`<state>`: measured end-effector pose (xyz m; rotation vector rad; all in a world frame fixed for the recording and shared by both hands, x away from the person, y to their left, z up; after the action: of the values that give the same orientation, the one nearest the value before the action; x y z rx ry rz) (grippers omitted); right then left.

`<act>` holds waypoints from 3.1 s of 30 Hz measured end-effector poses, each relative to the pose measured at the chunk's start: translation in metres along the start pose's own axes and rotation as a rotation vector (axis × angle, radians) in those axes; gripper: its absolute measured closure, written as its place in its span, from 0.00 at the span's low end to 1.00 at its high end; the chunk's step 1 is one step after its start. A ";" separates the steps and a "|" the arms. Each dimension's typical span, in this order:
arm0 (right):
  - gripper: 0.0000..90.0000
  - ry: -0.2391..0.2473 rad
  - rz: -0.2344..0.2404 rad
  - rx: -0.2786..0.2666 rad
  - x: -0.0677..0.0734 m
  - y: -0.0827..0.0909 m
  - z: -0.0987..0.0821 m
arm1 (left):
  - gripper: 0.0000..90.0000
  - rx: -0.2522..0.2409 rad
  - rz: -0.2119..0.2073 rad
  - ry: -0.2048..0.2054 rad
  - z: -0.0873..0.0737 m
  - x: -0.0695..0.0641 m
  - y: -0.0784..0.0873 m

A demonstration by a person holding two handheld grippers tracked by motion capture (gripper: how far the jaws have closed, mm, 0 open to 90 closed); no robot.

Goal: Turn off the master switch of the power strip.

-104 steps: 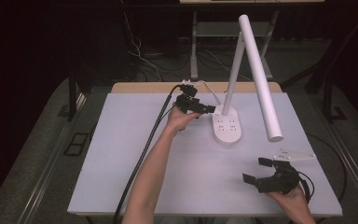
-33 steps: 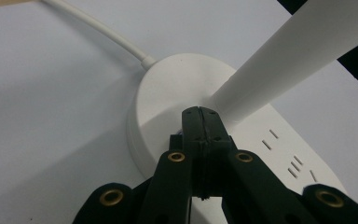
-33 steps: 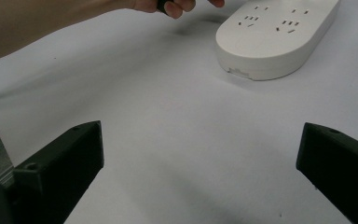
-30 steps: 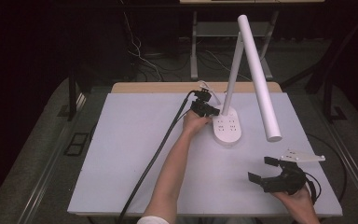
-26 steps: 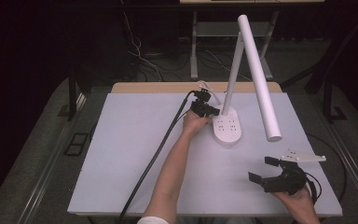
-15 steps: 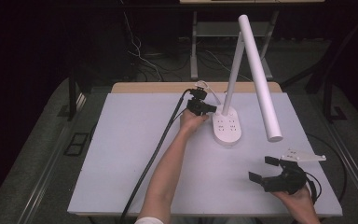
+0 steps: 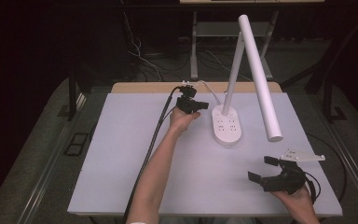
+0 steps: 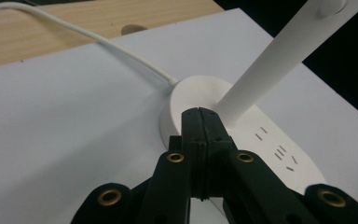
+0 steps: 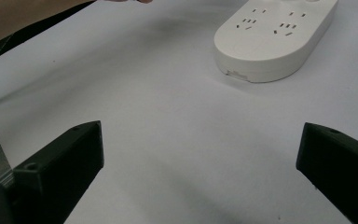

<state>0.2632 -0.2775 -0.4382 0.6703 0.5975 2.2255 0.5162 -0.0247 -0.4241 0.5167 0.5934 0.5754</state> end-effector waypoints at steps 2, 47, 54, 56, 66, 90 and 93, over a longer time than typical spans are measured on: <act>0.00 0.000 -0.001 0.001 0.000 0.000 0.000 | 0.95 -0.018 -0.012 0.002 0.000 -0.001 0.008; 0.00 -0.002 -0.015 0.000 -0.002 0.002 -0.001 | 0.00 -0.055 -0.004 -0.052 -0.067 -0.017 0.154; 0.00 -0.001 -0.018 0.000 -0.002 0.002 -0.001 | 0.00 -0.076 0.022 -0.060 -0.085 -0.020 0.171; 0.00 0.000 -0.018 0.003 -0.002 0.002 -0.001 | 0.00 -0.082 0.024 -0.068 -0.089 -0.022 0.175; 0.00 -0.006 -0.013 0.008 -0.001 0.000 -0.001 | 0.00 -0.099 0.036 -0.092 -0.120 -0.033 0.192; 0.00 -0.004 -0.016 0.015 0.000 -0.002 -0.001 | 0.00 -0.096 0.085 -0.126 -0.209 -0.051 0.208; 0.00 -0.004 -0.015 0.015 0.000 -0.002 -0.001 | 0.00 -0.092 0.086 -0.125 -0.214 -0.052 0.208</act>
<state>0.2636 -0.2762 -0.4404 0.6757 0.6161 2.2075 0.2712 0.1531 -0.4337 0.4894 0.4255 0.6444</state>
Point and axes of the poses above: each handheld gripper's, and its own axes: y roughly backward along the jaws, z roughly out of its top, x roughly to its left, the point moved 4 cm from there along -y, roughly forward along the jaws, and after that the axes turned 5 degrees about x, right-handed, at the moved point
